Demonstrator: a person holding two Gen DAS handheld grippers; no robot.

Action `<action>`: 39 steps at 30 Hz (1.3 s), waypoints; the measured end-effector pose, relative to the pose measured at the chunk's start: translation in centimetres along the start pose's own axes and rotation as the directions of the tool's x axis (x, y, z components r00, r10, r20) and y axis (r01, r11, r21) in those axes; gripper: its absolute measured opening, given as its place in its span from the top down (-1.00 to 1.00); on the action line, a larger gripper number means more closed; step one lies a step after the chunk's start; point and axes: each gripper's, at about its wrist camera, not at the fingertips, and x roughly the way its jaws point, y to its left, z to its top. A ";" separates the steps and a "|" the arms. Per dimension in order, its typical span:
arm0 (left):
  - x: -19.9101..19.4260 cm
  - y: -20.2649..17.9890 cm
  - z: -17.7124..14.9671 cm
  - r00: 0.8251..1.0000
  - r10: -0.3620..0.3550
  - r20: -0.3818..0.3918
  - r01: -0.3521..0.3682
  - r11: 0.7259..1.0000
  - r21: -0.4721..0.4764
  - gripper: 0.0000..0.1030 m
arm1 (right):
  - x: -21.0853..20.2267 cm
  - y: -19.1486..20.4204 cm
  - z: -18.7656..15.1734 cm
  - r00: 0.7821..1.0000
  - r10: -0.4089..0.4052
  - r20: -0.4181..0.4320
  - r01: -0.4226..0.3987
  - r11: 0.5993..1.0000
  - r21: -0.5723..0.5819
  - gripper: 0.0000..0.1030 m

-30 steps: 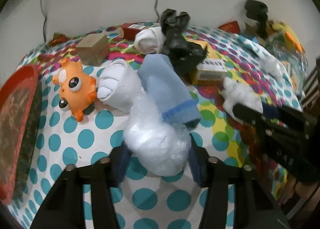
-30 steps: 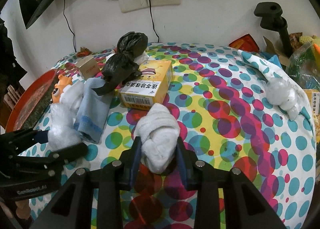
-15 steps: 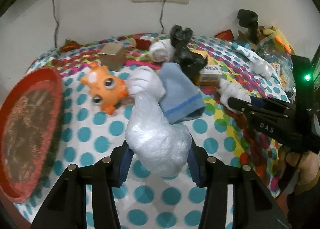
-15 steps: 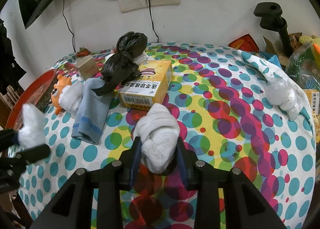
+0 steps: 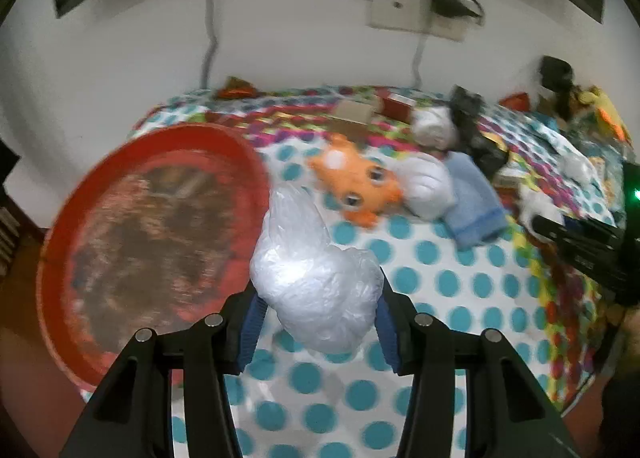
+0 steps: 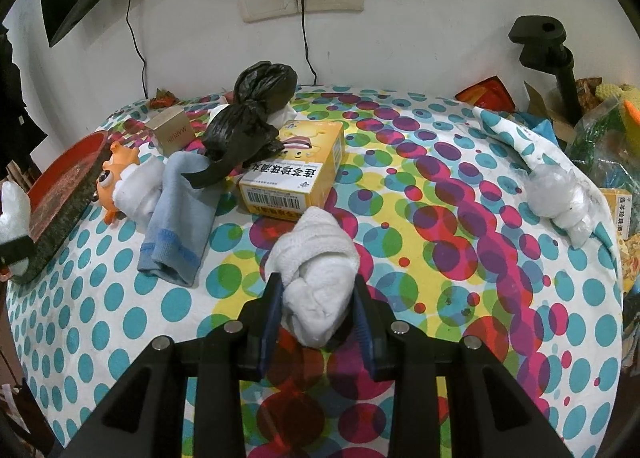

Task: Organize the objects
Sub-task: 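Carry the plastic bundle to the red tray and open the left tool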

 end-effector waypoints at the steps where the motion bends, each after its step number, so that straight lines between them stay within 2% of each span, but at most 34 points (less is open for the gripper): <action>1: -0.1 0.6 0.1 1.000 0.014 0.003 -0.014 1.000 -0.005 0.10 | 0.0 0.1 0.0 1.000 0.000 0.000 0.000 1.000 -0.001 0.35; 9: 0.0 7.6 0.6 0.993 0.118 -0.006 -0.118 0.990 -0.078 0.10 | 0.0 0.4 -0.1 1.000 -0.019 -0.001 0.019 1.000 -0.015 0.35; 14: 0.8 12.9 0.7 0.982 0.185 -0.043 -0.189 0.971 -0.145 0.10 | 0.0 0.5 -0.1 1.000 -0.023 -0.001 0.023 1.000 -0.018 0.35; 17: 1.4 15.8 0.6 0.969 0.238 -0.064 -0.246 0.954 -0.170 0.10 | 0.0 0.4 -0.1 1.000 -0.023 -0.001 0.023 1.000 -0.018 0.35; 23: 3.1 20.5 0.5 0.954 0.277 -0.119 -0.297 0.931 -0.213 0.10 | 0.0 0.4 -0.1 1.000 -0.029 -0.002 0.029 0.999 -0.023 0.35; 30: 5.0 25.3 0.1 0.946 0.263 -0.191 -0.311 0.904 -0.292 0.10 | 0.1 0.5 -0.1 0.999 -0.032 -0.003 0.032 0.999 -0.025 0.34; 36: 5.8 26.2 0.0 0.939 0.272 -0.210 -0.324 0.905 -0.276 0.06 | 0.1 0.7 -0.2 0.999 -0.039 -0.003 0.039 0.999 -0.032 0.34; 39: 6.1 26.5 -0.1 0.942 0.261 -0.212 -0.314 0.907 -0.282 0.06 | 0.1 0.8 -0.2 0.999 -0.044 -0.002 0.044 0.998 -0.035 0.34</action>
